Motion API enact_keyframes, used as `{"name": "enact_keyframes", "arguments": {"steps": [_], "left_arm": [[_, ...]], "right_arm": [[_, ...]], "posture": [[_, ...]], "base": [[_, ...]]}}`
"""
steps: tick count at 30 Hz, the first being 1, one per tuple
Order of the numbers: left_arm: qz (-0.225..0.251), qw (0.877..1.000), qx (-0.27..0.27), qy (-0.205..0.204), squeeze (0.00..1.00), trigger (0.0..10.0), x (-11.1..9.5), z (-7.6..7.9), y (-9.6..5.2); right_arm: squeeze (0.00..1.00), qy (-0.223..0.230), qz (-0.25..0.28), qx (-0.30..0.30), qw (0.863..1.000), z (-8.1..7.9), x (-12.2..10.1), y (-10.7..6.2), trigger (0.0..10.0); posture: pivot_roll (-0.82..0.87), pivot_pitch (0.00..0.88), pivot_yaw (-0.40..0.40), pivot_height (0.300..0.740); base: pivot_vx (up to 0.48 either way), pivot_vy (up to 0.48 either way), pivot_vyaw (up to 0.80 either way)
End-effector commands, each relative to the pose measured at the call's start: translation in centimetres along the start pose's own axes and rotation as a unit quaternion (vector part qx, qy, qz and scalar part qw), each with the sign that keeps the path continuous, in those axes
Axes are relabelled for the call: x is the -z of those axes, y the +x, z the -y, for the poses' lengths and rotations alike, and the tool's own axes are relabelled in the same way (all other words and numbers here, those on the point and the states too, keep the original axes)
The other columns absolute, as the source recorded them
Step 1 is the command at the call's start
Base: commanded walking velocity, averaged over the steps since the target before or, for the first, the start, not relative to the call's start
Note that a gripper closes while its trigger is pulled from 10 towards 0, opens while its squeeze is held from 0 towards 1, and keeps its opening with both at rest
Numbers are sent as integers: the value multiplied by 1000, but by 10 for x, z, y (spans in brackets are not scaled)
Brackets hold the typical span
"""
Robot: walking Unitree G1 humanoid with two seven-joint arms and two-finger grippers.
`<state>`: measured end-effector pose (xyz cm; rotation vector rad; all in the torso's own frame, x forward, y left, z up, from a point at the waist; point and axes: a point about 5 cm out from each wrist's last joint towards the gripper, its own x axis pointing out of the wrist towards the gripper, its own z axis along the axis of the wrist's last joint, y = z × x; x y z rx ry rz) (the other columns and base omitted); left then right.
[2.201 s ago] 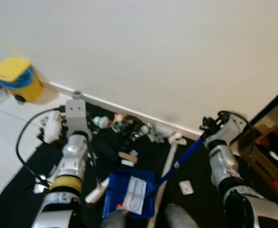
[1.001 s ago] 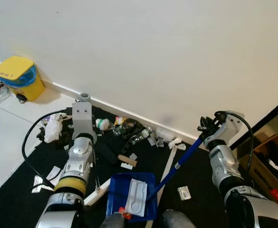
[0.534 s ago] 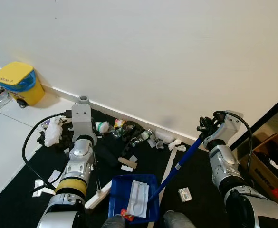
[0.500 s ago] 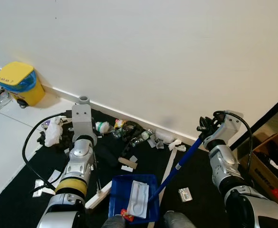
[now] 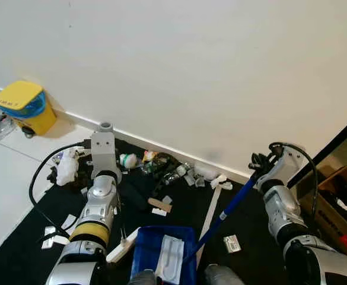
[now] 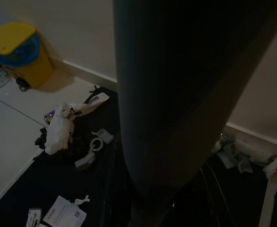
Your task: Sweep floor
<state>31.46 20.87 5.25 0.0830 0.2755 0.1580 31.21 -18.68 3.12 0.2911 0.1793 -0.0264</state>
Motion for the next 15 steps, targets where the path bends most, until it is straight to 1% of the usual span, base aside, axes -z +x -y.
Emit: {"name": "enact_keyframes", "arguments": {"steps": [1, 4, 7, 9, 10, 11, 12, 14, 15], "left_arm": [[-17, 1000, -1, 5, 0, 10000, 8, -2, -1], [-17, 1000, 0, 0, 0, 10000, 9, -2, -1], [-19, 1000, -2, -8, 0, 10000, 10, -2, -1], [-18, 1000, -2, -4, 0, 10000, 10, -2, -1], [-18, 1000, -2, -2, 0, 10000, 10, -2, -1], [-18, 1000, -2, -2, 0, 10000, 10, -2, -1], [-17, 1000, -1, 2, 0, 10000, 10, -3, -1], [-17, 1000, 0, 3, 0, 10000, 10, -3, -1], [-17, 1000, 1, 4, 0, 10000, 10, -3, -1]], "right_arm": [[0, 2, -25, 2, 1000, -1, 11, -4, 10000], [0, 1, -22, 3, 1000, 0, 8, -2, 10000], [0, -10, -17, 0, 1000, 1, 3, 0, 10000], [0, -12, -15, -1, 1000, 0, 2, 1, 10000], [0, -25, -21, -8, 999, -3, 1, 2, 10000], [0, -25, -21, -8, 999, -3, 1, 2, 10000], [0, -59, -28, -18, 998, -9, 0, 5, 10000], [0, -60, -30, -27, 997, -12, 1, 5, 10000], [0, -49, -30, -38, 998, -15, 2, 5, 10000]], "posture": [[52, 20, -34, 740], [54, 22, -34, 740], [53, 23, -36, 740], [52, 26, -37, 740], [53, 28, -38, 740], [53, 28, -38, 740], [52, 32, -35, 740], [54, 31, -36, 740], [55, 31, -37, 740]], "base": [[0, 0, 0], [0, 0, 0], [0, 0, 0], [0, 0, 0], [0, 0, 0], [0, 0, 0], [0, 0, 0], [0, 0, 0], [0, 0, 0]]}}
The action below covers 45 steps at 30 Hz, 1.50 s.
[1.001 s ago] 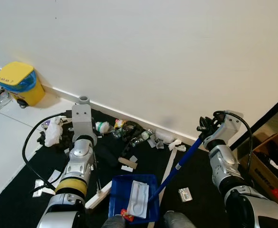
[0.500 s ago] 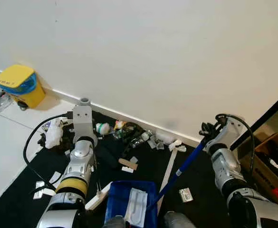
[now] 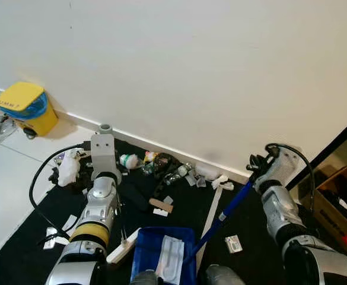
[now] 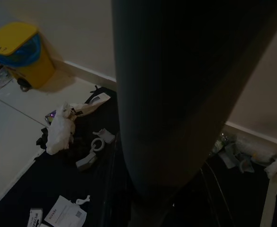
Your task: Sweep floor
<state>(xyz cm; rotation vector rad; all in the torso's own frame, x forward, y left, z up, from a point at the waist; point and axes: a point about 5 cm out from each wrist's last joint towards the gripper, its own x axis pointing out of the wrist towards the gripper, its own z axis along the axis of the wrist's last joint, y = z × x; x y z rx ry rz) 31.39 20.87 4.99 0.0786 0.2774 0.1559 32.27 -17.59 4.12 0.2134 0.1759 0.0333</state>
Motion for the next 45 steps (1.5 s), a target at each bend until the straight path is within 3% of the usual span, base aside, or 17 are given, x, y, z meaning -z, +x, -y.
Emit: {"name": "enact_keyframes", "arguments": {"steps": [1, 16, 34, 39, 45], "left_arm": [[-16, 1000, 0, 6, 0, 10000, 7, -3, -1], [-19, 1000, -8, -6, 0, 10000, 10, -1, -2], [-28, 1000, 4, 7, 0, 10000, 21, 0, -8], [-21, 1000, 12, 18, 0, 10000, 14, 1, -4], [-19, 1000, 13, 19, 0, 10000, 11, 1, -2]], "right_arm": [[0, -3, -28, -17, 999, -3, 10, -3, 10000], [0, 23, -29, -19, 999, 4, 10, -5, 10000], [0, 53, -41, -15, 998, 5, 32, -20, 10000], [0, 31, -34, -24, 999, 8, 31, -23, 10000], [0, 9, -28, 13, 999, 15, 27, -22, 10000]], "posture": [[54, 30, -38, 740], [51, 36, -49, 740], [50, 45, -28, 740], [47, 38, -24, 740], [39, 47, -18, 740]], "base": [[0, 0, 0], [0, 0, 0], [0, 0, 0], [0, 0, 0], [0, 0, 0]]}}
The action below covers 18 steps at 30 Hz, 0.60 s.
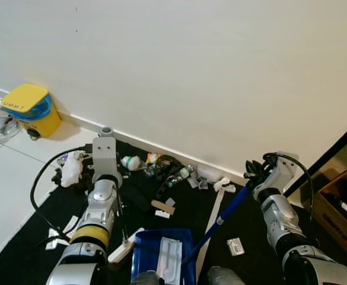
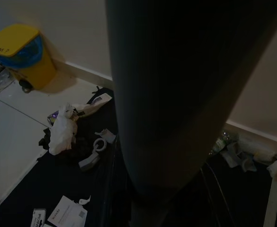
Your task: Sweep floor
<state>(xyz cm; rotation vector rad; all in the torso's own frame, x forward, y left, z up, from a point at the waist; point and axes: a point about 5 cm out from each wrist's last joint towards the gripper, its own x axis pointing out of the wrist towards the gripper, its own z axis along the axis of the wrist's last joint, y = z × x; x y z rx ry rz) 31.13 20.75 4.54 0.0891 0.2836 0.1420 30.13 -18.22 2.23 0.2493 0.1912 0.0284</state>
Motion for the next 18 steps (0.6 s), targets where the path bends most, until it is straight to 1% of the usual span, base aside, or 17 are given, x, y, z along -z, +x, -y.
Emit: {"name": "enact_keyframes", "arguments": {"steps": [1, 6, 10, 18], "left_arm": [[-15, 1000, 10, 13, 0, 10000, 6, 2, -1], [-15, 1000, 10, 12, 0, 10000, 6, 3, -1], [-25, 1000, 4, -3, 0, 10000, 12, 3, -4], [-28, 1000, 6, -10, 0, 10000, 15, 9, -5]], "right_arm": [[0, -10, -19, 15, 1000, 6, 5, -3, 10000], [0, -15, -21, 15, 1000, 7, 5, -4, 10000], [0, -15, -19, 9, 1000, 5, 4, -2, 10000], [0, -22, -21, 8, 999, 5, 3, -1, 10000]], "posture": [[40, 46, -20, 740], [41, 45, -24, 740], [34, 56, -23, 740], [33, 55, -34, 740]], "base": [[0, 0, 0], [0, 0, 0], [0, 0, 0], [0, 0, 0]]}}
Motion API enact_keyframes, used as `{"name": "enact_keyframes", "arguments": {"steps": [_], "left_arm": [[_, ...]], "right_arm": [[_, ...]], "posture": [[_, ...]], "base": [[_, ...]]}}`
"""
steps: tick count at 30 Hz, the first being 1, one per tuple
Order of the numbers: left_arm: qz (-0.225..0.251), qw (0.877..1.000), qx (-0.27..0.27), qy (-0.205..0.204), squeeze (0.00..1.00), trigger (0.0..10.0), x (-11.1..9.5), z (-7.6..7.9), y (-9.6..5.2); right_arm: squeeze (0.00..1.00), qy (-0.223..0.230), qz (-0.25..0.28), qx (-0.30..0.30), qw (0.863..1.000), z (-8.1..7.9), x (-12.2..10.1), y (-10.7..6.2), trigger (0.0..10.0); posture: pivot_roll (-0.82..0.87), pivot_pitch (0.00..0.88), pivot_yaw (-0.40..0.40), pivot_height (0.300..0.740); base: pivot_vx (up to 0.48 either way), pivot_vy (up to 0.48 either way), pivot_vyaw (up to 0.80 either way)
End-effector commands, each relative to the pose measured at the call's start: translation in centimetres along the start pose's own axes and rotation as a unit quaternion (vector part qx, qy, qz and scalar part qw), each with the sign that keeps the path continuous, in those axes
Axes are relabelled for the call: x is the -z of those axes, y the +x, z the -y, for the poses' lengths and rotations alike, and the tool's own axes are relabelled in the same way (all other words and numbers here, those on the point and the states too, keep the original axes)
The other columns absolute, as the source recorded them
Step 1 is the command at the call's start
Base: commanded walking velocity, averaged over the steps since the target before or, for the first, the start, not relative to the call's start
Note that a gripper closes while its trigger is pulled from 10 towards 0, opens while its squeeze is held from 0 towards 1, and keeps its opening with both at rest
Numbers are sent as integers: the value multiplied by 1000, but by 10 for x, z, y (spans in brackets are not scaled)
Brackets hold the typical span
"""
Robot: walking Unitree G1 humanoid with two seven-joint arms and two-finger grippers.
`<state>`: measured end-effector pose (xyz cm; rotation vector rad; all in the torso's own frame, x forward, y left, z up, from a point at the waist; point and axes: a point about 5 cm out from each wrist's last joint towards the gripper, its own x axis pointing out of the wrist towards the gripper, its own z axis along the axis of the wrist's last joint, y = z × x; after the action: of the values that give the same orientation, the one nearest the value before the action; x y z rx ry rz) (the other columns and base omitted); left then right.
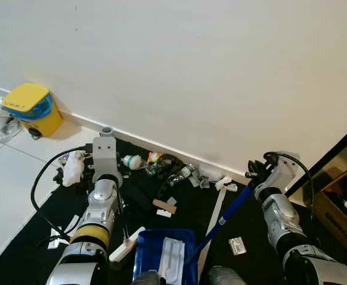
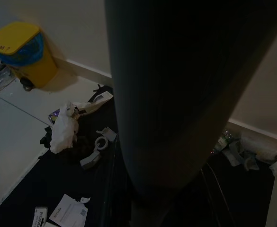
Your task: Sweep floor
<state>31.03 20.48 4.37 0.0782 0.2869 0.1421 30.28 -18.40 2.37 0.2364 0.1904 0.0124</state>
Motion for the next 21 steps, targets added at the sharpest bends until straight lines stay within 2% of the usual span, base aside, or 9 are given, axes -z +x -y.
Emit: {"name": "enact_keyframes", "arguments": {"steps": [1, 13, 21], "left_arm": [[-26, 1000, 5, -5, 0, 10000, 13, 6, -5], [-25, 1000, 10, -10, 0, 10000, 15, 14, -5], [-30, 999, 7, -23, 0, 10000, 17, 13, -7]], "right_arm": [[0, -18, -23, 0, 1000, 4, 5, -2, 10000], [0, -25, -25, 7, 999, 10, 2, -2, 10000], [0, -25, -19, 2, 1000, 7, 0, 0, 10000]], "posture": [[31, 50, -39, 740], [23, 47, -48, 740], [10, 46, -36, 740]], "base": [[0, 0, 0], [0, 0, 0], [0, 0, 0]]}}
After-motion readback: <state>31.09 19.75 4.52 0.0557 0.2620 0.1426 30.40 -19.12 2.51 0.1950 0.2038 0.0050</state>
